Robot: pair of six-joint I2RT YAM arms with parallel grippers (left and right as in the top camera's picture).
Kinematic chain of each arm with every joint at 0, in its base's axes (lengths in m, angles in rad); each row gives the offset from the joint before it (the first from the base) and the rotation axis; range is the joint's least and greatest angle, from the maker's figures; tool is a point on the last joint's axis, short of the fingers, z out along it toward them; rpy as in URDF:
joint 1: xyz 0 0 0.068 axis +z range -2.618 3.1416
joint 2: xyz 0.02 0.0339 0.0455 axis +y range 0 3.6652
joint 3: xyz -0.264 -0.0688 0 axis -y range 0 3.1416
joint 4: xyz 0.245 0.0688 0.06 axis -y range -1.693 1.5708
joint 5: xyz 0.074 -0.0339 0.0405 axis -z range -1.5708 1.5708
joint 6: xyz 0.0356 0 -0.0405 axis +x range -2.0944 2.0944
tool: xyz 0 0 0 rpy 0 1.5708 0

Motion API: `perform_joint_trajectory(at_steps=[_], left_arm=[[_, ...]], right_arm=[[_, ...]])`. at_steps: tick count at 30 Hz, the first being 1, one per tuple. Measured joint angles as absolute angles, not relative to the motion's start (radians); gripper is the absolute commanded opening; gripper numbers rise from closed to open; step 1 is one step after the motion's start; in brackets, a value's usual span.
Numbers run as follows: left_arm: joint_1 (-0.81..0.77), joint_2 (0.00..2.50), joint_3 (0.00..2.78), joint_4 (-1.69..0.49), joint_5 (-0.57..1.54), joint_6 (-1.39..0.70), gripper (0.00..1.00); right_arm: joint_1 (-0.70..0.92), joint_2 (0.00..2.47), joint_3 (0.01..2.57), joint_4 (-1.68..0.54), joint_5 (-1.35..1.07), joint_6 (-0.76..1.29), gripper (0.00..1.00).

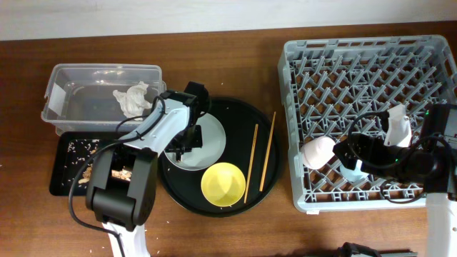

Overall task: Sort waste into correct bins and load items into the dishwasher rack
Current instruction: 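Grasp the tissue and wrapper from the white plate with the left gripper, then drop the tissue and wrapper into the clear bin and retract left arm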

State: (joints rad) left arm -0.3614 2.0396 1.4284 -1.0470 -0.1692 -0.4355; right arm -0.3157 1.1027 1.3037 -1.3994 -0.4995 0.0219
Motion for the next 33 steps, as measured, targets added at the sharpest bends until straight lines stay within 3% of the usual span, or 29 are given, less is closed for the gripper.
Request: perform_joint_trajectory(at_steps=[6, 10, 11, 12, 13, 14, 17, 21, 28, 33], left_arm=[[-0.358, 1.995, 1.706, -1.25, -0.171, -0.407, 0.0], [-0.263, 1.874, 1.824, -1.204, -0.246, -0.366, 0.0], [-0.224, 1.872, 1.826, -1.184, -0.258, -0.363, 0.18], [-0.15, 1.887, 1.825, -1.147, -0.268, -0.359, 0.59], [-0.091, 1.906, 1.824, -1.121, -0.263, -0.355, 0.72], [-0.045, 1.921, 1.823, -1.1, -0.239, -0.346, 0.99], [0.043, 1.937, 1.831, -1.153, -0.124, -0.267, 0.99], [-0.046, 1.905, 1.911, -1.376, -0.073, -0.211, 0.99], [-0.28, 1.403, 1.955, -1.607, -0.223, -0.305, 0.99], [-0.321, 1.22, 1.958, -1.645, -0.283, -0.301, 0.99]], right_arm=[[-0.316, 1.103, 1.304, -1.4, -0.5, 0.022, 0.91], [-0.316, 1.103, 1.304, -1.399, -0.5, 0.022, 0.92], [-0.316, 1.103, 1.304, -1.4, -0.5, 0.022, 0.93], [-0.316, 1.103, 1.304, -1.4, -0.5, 0.022, 0.96], [-0.316, 1.103, 1.304, -1.4, -0.5, 0.022, 0.97], [-0.316, 1.103, 1.304, -1.399, -0.5, 0.022, 0.99], [-0.316, 1.103, 1.304, -1.402, -0.5, 0.022, 0.98], [-0.316, 1.103, 1.304, -1.398, -0.5, 0.022, 0.98], [-0.316, 1.103, 1.304, -1.397, -0.5, 0.022, 0.99], [-0.316, 1.103, 1.304, -1.397, -0.5, 0.022, 0.98]])
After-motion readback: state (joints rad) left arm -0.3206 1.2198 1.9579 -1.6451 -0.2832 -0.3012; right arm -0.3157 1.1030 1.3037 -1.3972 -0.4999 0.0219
